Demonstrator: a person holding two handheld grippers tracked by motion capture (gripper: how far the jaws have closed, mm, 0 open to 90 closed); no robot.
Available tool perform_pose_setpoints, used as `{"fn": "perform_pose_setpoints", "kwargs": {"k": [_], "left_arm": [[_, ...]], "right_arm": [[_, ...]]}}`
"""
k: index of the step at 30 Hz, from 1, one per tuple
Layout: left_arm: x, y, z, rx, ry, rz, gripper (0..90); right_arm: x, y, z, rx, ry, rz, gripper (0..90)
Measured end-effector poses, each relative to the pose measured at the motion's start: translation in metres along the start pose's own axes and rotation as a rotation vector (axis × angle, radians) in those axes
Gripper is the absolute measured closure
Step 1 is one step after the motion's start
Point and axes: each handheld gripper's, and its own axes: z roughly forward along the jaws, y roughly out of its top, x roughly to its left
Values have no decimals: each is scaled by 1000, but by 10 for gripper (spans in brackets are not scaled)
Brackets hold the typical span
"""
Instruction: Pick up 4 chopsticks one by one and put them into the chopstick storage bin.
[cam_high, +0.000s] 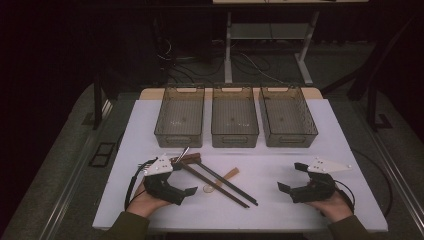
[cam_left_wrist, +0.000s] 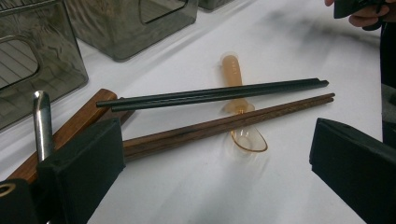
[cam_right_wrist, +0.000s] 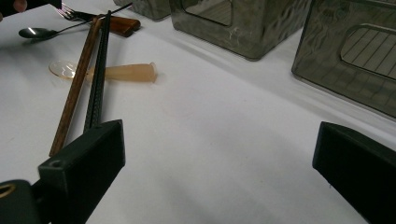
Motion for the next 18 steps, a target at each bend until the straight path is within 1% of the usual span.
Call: {"fn": "perform_pose_setpoints", "kwargs": {"k": [9,15,18], "left_arm": [[1,0,0,-2,7,-6,33],[1,0,0,5,14,-19,51],[1,0,0,15,20,-16,70]], "right_arm": [[0,0,0,-4,1,3,21],[-1,1,0,-9,5,4,21],[-2,1,1,-9,9,6,21]]}}
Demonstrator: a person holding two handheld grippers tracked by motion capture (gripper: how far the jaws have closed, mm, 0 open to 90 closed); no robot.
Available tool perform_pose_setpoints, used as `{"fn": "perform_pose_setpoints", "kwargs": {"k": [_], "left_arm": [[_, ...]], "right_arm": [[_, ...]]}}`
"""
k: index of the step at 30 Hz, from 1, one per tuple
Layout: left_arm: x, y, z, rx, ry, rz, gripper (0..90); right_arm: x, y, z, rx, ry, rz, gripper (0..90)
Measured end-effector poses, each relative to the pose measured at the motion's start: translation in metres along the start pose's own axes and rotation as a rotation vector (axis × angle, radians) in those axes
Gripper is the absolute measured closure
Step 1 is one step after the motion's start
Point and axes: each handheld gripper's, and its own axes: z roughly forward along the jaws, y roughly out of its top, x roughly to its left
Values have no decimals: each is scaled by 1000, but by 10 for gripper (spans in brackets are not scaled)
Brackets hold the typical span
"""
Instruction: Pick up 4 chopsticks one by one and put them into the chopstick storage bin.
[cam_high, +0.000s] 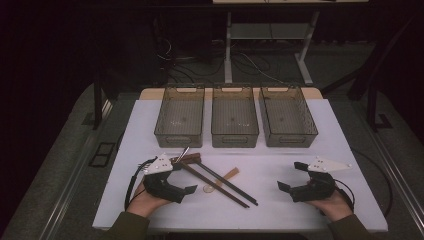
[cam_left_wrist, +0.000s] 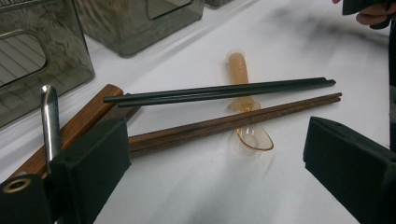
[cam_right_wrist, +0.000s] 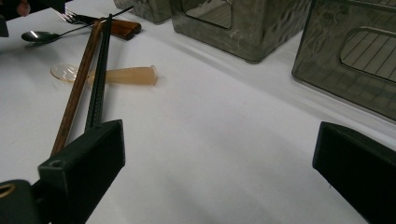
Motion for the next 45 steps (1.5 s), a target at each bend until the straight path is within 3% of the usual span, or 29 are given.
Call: {"fn": "perform_pose_setpoints", "kwargs": {"k": [9,17,25,30,31,36,42,45], "left_arm": [[1,1,-2,0,22,-5,158],[3,4,-3,-6,31,-9,352],[7,6,0,20,59,-12,449],[11,10,-1,25,119,-1,600],[13,11,-1,21,130,-2,667],[24,15,0,40,214,-16,762],[40,14,2,83,240,-52,896],[46,16,3,87,249,-55,898]], "right_arm": [[0,1,1,-1,1,-8,21],[2,1,3,5,-6,-11,21],[1,1,3,3,-3,-9,21],[2,1,3,7,-2,-11,21],[2,1,3,7,-2,-10,21],[2,0,4,12,-4,-12,21],[2,0,5,14,-6,-15,21],[2,0,5,15,-7,-15,21]]}}
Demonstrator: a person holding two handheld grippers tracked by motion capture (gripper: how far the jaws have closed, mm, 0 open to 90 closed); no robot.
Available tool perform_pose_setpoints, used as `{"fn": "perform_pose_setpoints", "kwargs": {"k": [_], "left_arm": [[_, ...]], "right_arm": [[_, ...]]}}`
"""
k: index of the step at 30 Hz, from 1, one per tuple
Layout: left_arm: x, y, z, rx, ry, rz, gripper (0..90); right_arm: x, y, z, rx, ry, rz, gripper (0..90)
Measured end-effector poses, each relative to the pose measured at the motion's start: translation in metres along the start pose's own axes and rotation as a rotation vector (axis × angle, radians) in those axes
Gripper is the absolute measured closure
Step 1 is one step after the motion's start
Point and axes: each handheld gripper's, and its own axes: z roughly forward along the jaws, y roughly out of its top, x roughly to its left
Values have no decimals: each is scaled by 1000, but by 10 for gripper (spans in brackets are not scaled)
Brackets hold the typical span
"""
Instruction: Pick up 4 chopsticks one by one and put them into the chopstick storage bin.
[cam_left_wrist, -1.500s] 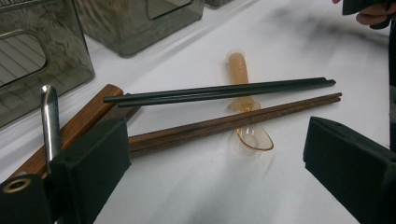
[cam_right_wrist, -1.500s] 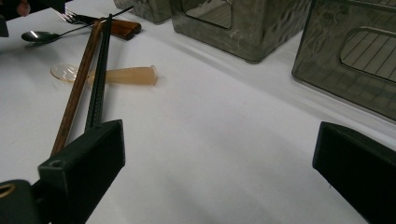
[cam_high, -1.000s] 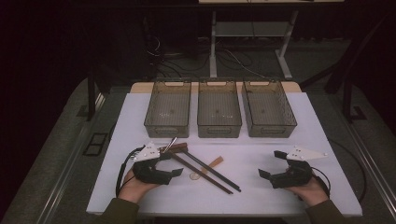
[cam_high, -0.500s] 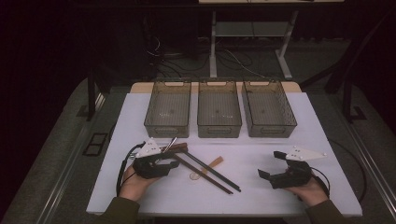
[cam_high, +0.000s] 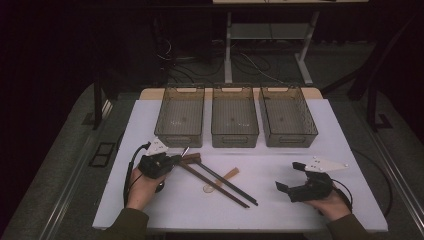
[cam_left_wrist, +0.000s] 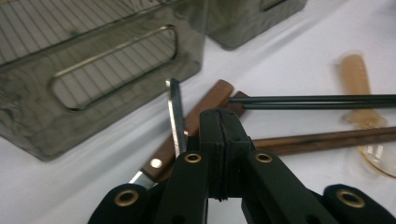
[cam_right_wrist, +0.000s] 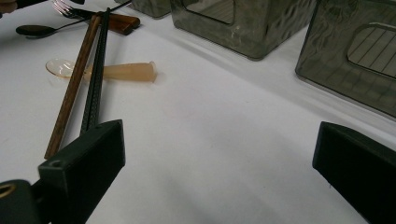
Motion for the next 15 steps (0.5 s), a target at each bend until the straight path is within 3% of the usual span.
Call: {"fn": "perform_pose_setpoints", "kwargs": {"k": [7,15], "left_arm": [[9,-2,9,47,30,8,899],[6,-3,14,89,44,29,899]], "right_arm": [[0,0,0,1,-2,7,22],[0,-1,0,2,-2,7,21]]}}
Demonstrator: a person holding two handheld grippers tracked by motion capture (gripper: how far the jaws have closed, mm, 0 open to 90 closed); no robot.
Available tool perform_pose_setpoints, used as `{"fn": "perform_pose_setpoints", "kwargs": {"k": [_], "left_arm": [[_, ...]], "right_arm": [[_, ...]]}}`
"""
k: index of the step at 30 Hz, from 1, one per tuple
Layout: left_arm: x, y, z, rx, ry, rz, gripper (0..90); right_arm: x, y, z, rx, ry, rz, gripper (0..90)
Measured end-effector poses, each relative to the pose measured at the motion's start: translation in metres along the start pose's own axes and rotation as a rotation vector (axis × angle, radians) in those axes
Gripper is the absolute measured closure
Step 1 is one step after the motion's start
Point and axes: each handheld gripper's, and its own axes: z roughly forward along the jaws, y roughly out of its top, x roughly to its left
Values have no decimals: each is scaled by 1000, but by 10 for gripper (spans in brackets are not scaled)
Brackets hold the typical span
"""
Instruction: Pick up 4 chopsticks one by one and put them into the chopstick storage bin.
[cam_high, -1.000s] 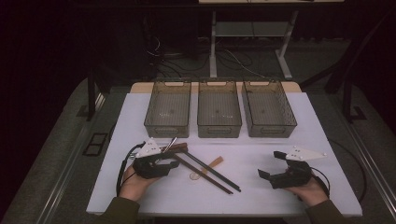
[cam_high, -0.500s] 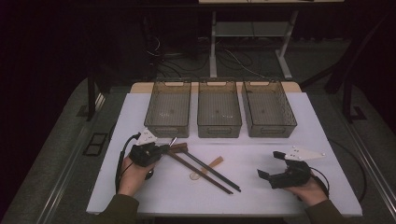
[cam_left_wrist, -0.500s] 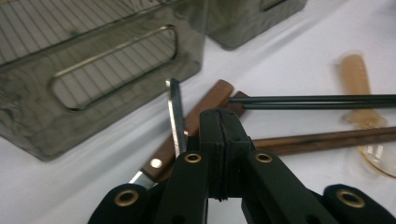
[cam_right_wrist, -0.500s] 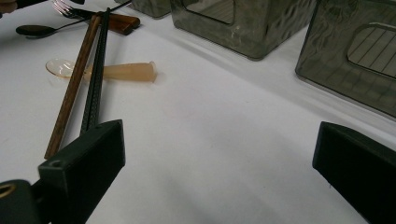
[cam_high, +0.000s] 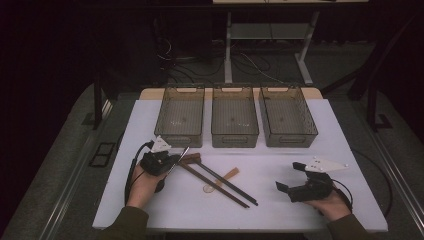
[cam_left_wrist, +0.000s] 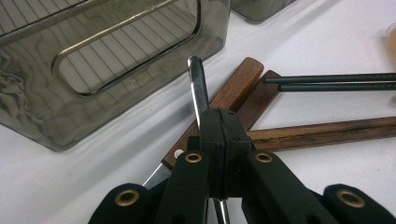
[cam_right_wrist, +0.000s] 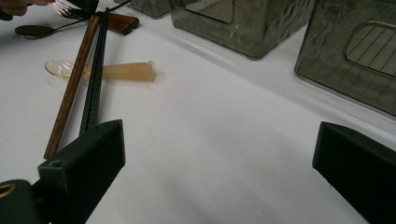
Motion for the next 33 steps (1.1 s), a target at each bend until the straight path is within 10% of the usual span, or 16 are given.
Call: {"fn": "perform_pose_setpoints", "kwargs": {"k": [33], "left_arm": [[-5,1,7,13,-48,13,899]], "right_arm": [[0,0,0,0,-1,-1,21]]}}
